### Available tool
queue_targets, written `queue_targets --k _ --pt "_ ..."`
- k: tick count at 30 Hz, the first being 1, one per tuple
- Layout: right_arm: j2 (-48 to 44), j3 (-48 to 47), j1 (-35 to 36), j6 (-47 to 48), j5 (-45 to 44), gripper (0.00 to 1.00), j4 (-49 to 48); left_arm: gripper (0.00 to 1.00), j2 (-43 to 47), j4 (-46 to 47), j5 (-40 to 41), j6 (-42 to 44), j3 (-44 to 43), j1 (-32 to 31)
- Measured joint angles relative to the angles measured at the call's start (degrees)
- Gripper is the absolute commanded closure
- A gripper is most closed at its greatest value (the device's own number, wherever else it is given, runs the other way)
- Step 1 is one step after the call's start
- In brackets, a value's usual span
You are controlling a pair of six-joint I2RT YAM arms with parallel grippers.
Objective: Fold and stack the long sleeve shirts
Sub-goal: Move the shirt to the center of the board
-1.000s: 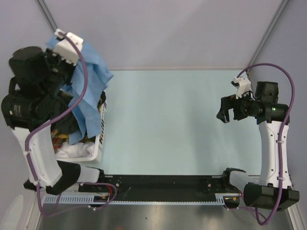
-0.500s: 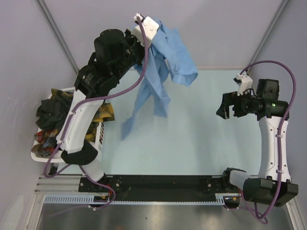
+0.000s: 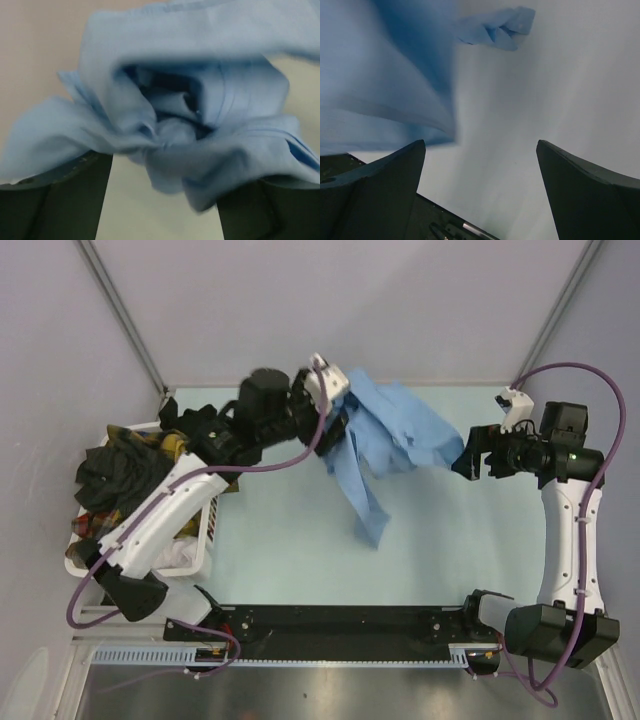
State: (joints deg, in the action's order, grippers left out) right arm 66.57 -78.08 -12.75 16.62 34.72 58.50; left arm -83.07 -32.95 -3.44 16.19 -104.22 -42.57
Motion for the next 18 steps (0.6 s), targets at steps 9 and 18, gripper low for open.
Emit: queue_targets --k 9,18 --pt "-0.09 5.86 1.09 4.11 1.62 0.0 0.2 0.01 4.11 -7.72 -15.56 0.83 34.45 12.81" --pt "2.51 15.43 11.5 6.32 -4.87 0.0 -2.21 0.0 15.52 -1.57 -19.23 0.57 48.78 4.26"
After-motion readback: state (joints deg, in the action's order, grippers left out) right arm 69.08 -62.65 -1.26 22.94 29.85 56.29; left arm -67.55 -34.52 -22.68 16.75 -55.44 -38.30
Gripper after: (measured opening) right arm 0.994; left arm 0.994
